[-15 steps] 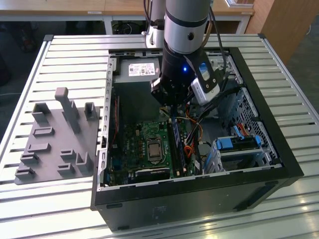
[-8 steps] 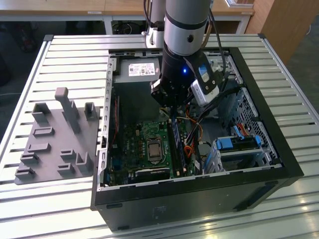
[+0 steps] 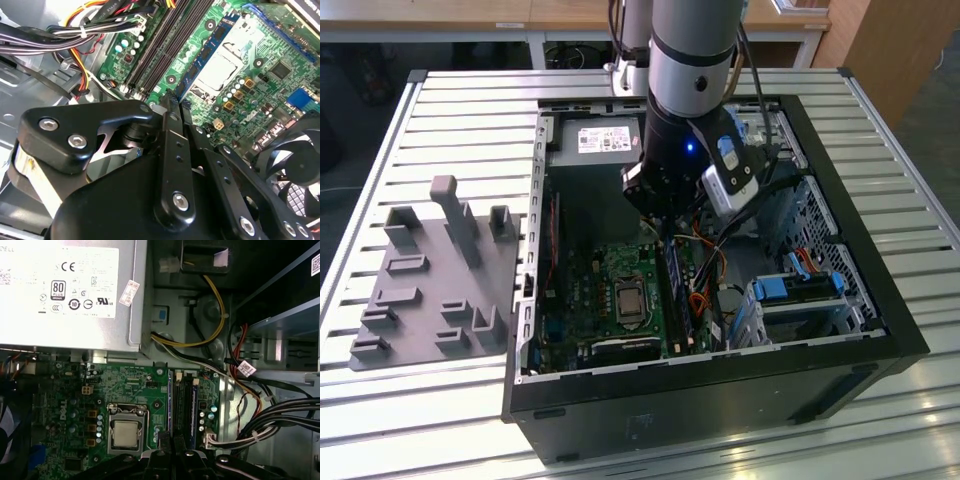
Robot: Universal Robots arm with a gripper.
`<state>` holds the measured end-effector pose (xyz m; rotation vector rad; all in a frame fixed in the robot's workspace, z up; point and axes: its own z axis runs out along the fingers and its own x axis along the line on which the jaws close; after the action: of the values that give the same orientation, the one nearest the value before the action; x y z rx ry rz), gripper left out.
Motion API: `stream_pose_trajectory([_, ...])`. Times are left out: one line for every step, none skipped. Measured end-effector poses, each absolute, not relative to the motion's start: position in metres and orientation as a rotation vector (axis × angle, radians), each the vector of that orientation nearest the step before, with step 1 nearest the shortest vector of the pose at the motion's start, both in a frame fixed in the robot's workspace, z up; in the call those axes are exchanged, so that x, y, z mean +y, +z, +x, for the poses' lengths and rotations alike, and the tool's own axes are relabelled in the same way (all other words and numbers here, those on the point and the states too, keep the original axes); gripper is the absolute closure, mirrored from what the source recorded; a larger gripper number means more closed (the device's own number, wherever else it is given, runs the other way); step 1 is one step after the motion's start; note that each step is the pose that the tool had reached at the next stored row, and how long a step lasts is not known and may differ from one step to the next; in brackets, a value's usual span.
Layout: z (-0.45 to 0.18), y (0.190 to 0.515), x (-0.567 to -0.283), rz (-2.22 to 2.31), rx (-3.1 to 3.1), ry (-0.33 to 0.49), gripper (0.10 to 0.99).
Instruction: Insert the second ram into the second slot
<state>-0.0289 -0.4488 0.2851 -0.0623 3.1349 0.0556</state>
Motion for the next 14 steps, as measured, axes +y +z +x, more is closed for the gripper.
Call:
stream_pose_trajectory([-0.0289, 0.2844, -0.4488, -0.062, 3.135, 0.056, 0.949])
stream_pose_trajectory([-0.0289, 0.2837, -0.4488, -0.062, 3.135, 0.057, 0.949])
stream_pose_trajectory([-0.0289, 0.2830, -0.4488, -0.062, 3.135, 0.057, 0.949])
stream_pose_trajectory([-0.0290, 0.2817, -0.4488, -0.062, 3.135, 0.057, 0.949])
stream_pose_trajectory([-0.0290, 0.2811, -0.4488, -0.062, 3.135, 0.057, 0.949])
stream_pose_trajectory([-0.0290, 0.2808, -0.4488, -0.062, 3.135, 0.057, 0.949])
stream_pose_trajectory([-0.0290, 0.2806, -0.4488, -0.062, 3.136, 0.057, 0.949])
stream_pose_trajectory([-0.0290, 0.2798, -0.4488, -0.062, 3.136, 0.057, 0.949])
stream_pose_trajectory([-0.0289, 0.2789, -0.4488, -0.062, 3.138, 0.057, 0.949])
stream_pose_trajectory([-0.0289, 0.2777, -0.4488, -0.062, 3.141, 0.057, 0.949])
stream_pose_trajectory([-0.0289, 0.2769, -0.4489, -0.062, 3.144, 0.057, 0.949])
stream_pose_trajectory([-0.0290, 0.2761, -0.4493, -0.062, 3.147, 0.057, 0.949])
stream_pose_trajectory([-0.0290, 0.2758, -0.4506, -0.062, 3.150, 0.057, 0.949])
stream_pose_trajectory([-0.0289, 0.2752, -0.4531, -0.060, 3.151, 0.057, 0.949])
